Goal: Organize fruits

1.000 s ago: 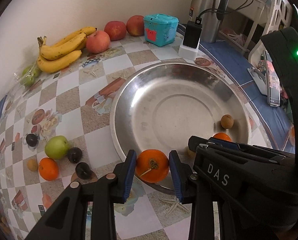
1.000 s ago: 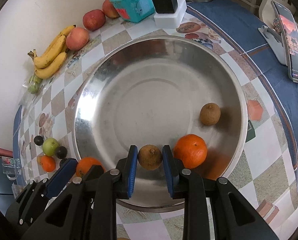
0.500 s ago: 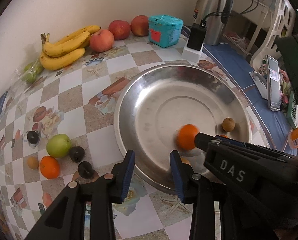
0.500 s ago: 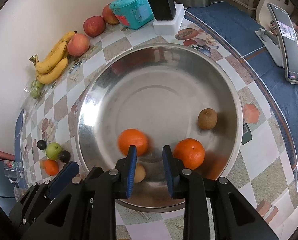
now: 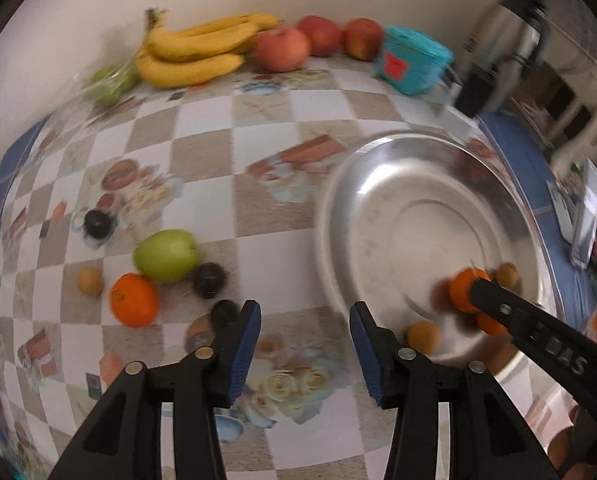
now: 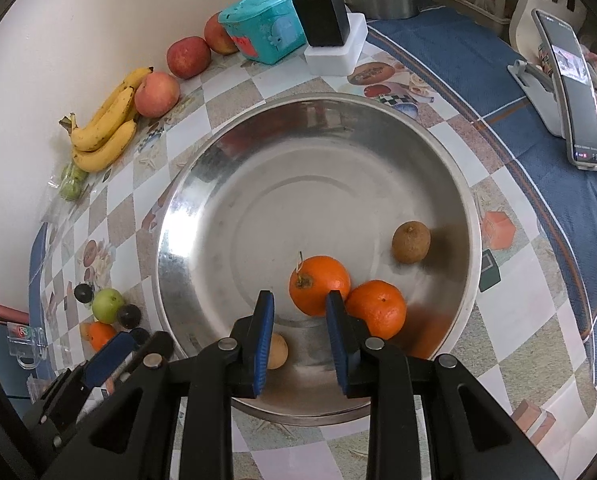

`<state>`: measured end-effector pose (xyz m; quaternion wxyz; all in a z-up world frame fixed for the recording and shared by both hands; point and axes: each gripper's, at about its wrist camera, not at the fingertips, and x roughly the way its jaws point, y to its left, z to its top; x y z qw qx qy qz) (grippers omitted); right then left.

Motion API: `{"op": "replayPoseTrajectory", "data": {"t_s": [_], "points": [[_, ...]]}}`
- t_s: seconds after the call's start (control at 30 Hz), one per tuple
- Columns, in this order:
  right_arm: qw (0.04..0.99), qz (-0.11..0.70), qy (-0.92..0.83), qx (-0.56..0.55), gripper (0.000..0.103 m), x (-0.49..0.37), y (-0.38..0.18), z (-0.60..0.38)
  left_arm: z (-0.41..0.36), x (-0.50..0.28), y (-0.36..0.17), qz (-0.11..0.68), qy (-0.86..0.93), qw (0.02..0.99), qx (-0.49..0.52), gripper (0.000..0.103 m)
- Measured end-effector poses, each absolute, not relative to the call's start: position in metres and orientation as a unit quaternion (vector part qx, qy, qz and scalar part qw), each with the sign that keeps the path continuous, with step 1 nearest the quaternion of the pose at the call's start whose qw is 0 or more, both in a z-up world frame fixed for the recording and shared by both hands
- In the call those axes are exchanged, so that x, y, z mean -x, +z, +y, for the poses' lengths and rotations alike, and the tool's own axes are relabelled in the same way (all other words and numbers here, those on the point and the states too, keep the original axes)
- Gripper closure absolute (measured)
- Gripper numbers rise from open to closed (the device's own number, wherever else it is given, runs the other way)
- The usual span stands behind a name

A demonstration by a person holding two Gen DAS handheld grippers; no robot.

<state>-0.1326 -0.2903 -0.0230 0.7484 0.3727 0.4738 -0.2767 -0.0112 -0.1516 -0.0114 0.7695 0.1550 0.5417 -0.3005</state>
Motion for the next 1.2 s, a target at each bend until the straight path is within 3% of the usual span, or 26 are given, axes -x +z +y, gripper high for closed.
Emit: {"op": "replayPoseTrajectory", "data": {"t_s": [0.13, 0.2, 0.33, 0.37, 0.43, 0.5, 0.6, 1.03, 1.1, 1.2], "points": [[0.756, 0.469, -0.276, -0.365, 0.075, 0.131, -0.017, -0.287, -0.135, -0.004, -0.009, 0.551, -0.278, 0.778, -0.12, 0.051], [0.758, 0.468, -0.274, -0.362, 0.075, 0.13, -0.016, -0.286, -0.127, -0.01, -0.007, 0.552, -0.267, 0.782, -0.108, 0.043], [0.758, 0.475, -0.269, -0.356, 0.075, 0.126, -0.018, -0.283, -0.115, -0.022, -0.004, 0.553, -0.244, 0.791, -0.091, 0.039], [0.758, 0.477, -0.269, -0.354, 0.074, 0.125, -0.018, -0.282, -0.112, -0.024, -0.004, 0.555, -0.238, 0.793, -0.087, 0.032], [0.76, 0.48, -0.267, -0.346, 0.066, 0.123, -0.018, -0.279, -0.105, -0.03, -0.005, 0.557, -0.221, 0.797, -0.08, 0.021], [0.763, 0.484, -0.267, -0.336, 0.049, 0.121, -0.017, -0.276, -0.099, -0.034, -0.007, 0.56, -0.205, 0.8, -0.076, 0.014], [0.767, 0.489, -0.26, -0.324, 0.039, 0.116, -0.016, -0.27, -0.089, -0.041, -0.011, 0.567, -0.179, 0.801, -0.067, 0.002], [0.795, 0.496, -0.223, -0.267, 0.019, 0.1, -0.013, -0.249, -0.069, -0.053, -0.01, 0.569, -0.155, 0.806, -0.049, 0.0], [0.796, 0.498, -0.223, -0.261, 0.006, 0.098, -0.013, -0.248, -0.067, -0.055, -0.009, 0.566, -0.151, 0.809, -0.051, 0.0], [0.798, 0.498, -0.226, -0.255, 0.005, 0.097, -0.012, -0.246, -0.065, -0.056, -0.007, 0.561, -0.148, 0.812, -0.055, 0.0]]}}
